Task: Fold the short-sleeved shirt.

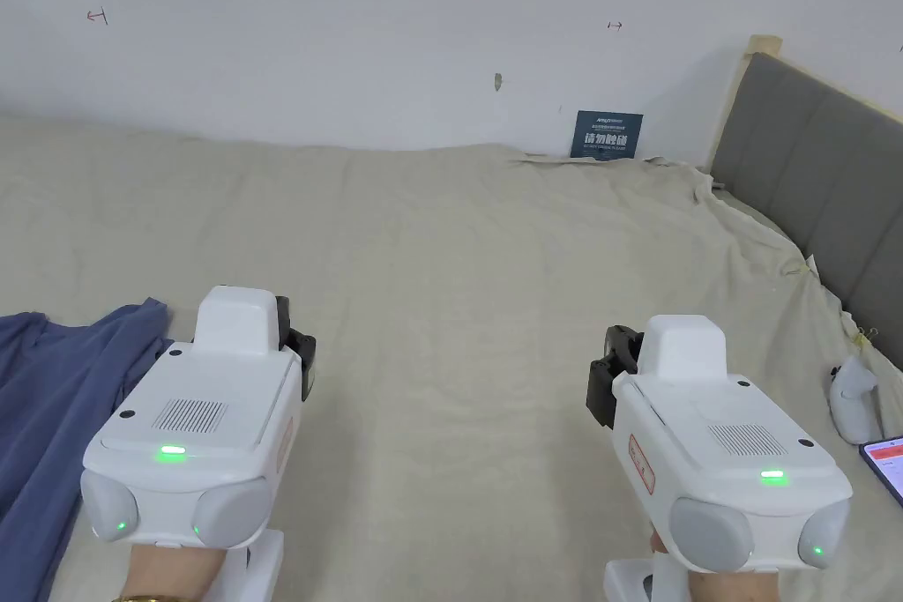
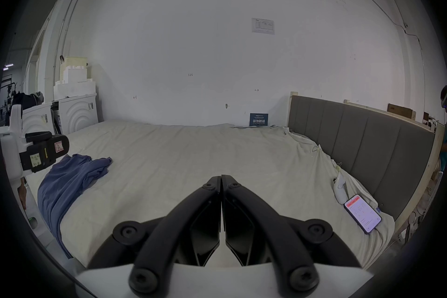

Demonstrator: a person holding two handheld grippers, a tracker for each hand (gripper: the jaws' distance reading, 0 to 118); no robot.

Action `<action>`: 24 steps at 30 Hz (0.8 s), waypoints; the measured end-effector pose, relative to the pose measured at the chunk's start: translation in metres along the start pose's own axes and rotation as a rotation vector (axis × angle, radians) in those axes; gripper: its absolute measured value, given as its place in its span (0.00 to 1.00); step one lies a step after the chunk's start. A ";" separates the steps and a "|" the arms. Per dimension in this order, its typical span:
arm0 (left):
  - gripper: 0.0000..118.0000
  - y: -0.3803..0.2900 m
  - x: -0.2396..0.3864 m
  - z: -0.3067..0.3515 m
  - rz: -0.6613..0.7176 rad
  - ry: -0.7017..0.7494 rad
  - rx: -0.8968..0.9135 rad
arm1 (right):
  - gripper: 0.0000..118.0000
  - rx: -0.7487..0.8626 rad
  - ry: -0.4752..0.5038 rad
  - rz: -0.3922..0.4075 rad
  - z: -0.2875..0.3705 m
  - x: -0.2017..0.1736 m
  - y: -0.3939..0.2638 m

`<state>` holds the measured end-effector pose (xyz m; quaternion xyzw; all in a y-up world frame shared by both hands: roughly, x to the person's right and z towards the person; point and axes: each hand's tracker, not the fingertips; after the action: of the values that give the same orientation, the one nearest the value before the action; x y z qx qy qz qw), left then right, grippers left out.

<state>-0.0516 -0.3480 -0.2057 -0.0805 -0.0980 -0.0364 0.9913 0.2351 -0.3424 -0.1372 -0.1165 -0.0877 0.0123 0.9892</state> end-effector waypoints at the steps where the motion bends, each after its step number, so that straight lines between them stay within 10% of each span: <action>1: 0.00 0.000 0.001 0.000 -0.005 0.000 0.002 | 0.00 0.002 0.001 0.002 0.001 0.000 0.001; 6: 0.00 -0.002 0.006 -0.001 -0.093 0.038 0.000 | 0.00 0.005 -0.041 0.106 -0.001 -0.002 0.004; 11: 0.00 -0.038 0.046 -0.009 -1.283 0.114 0.191 | 0.00 0.224 -0.123 1.231 -0.006 -0.048 -0.008; 13: 0.00 -0.053 0.047 -0.008 -1.540 0.020 0.246 | 0.00 0.302 -0.047 1.573 -0.005 -0.053 -0.021; 15: 0.00 -0.053 0.051 -0.003 -1.516 -0.054 0.227 | 0.00 0.300 0.017 1.727 -0.006 -0.052 -0.030; 18: 0.00 -0.049 0.051 0.004 -1.462 -0.044 0.242 | 0.00 0.265 0.050 1.737 -0.003 -0.049 -0.034; 19: 0.00 -0.044 0.051 0.006 -1.391 -0.042 0.239 | 0.00 0.216 0.044 1.630 -0.002 -0.052 -0.028; 22: 0.00 -0.008 0.042 0.000 -0.792 -0.052 0.106 | 0.00 0.032 0.052 0.869 -0.004 -0.046 0.013; 24: 0.00 0.012 0.025 -0.007 -0.390 -0.006 0.057 | 0.00 0.014 0.008 0.550 -0.008 -0.031 0.022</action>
<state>-0.0246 -0.3384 -0.2089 -0.0320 -0.1156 -0.2245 0.9671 0.2056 -0.3245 -0.1550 -0.1290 -0.0488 0.2804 0.9499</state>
